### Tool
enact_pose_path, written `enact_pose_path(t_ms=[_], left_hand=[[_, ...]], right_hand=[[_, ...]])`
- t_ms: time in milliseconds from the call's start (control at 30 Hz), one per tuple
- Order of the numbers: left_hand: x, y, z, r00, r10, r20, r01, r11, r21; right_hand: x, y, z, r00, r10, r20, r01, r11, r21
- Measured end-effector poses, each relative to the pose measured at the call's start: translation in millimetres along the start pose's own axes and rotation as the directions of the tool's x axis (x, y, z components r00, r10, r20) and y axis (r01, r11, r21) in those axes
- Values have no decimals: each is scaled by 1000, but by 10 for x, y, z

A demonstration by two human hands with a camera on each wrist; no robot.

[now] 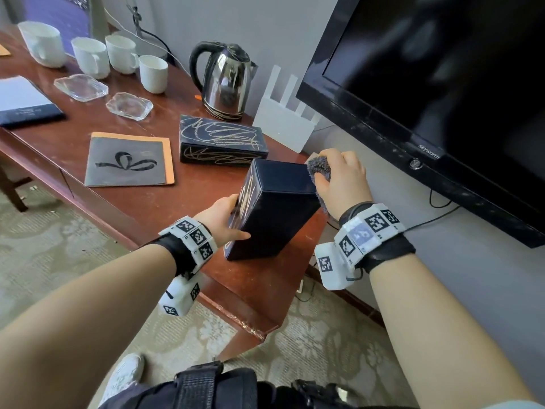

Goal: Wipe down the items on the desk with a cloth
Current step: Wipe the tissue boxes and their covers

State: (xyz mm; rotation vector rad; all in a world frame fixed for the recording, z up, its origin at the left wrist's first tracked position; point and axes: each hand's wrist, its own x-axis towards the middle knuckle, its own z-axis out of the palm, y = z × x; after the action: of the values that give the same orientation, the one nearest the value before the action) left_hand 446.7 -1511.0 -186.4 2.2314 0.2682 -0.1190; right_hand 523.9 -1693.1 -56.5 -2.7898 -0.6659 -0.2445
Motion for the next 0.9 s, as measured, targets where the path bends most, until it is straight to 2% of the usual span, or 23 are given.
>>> enact_pose_path(t_ms=[100, 200, 367, 467, 567, 667, 733, 800, 867, 900], left_hand=[[-55, 102, -210, 997, 69, -23, -65, 989, 135], [-89, 246, -456, 995, 80, -51, -66, 969, 238], [-154, 389, -486, 997, -61, 39, 31, 847, 530], [-149, 307, -465, 985, -163, 46, 115, 842, 527], [-132, 262, -413, 975, -217, 52, 155, 823, 547], [-101, 296, -347, 969, -243, 52, 165, 788, 593], [-74, 319, -350, 964, -262, 44, 185, 781, 596], [-36, 298, -367, 961, -273, 43, 197, 784, 589], [-3, 261, -365, 962, -270, 44, 193, 786, 588], [8, 250, -358, 961, -272, 42, 197, 785, 588]], right_hand=[[-41, 113, -17, 999, 30, -35, -26, 994, 107], [-99, 164, 98, 997, 75, -14, -72, 984, 166], [-206, 111, 422, 995, 98, 8, -95, 942, 323], [-319, 73, 660, 997, 77, 2, -72, 920, 386], [-365, 41, 894, 998, 69, -6, -62, 924, 378], [-411, -24, 1087, 997, 4, -75, 20, 948, 317], [-480, -112, 1224, 982, -108, -156, 150, 944, 292], [-528, -231, 1317, 955, -238, -179, 282, 916, 284], [-509, -271, 1350, 941, -293, -169, 330, 906, 264], [-477, -236, 1347, 947, -280, -159, 313, 916, 249]])
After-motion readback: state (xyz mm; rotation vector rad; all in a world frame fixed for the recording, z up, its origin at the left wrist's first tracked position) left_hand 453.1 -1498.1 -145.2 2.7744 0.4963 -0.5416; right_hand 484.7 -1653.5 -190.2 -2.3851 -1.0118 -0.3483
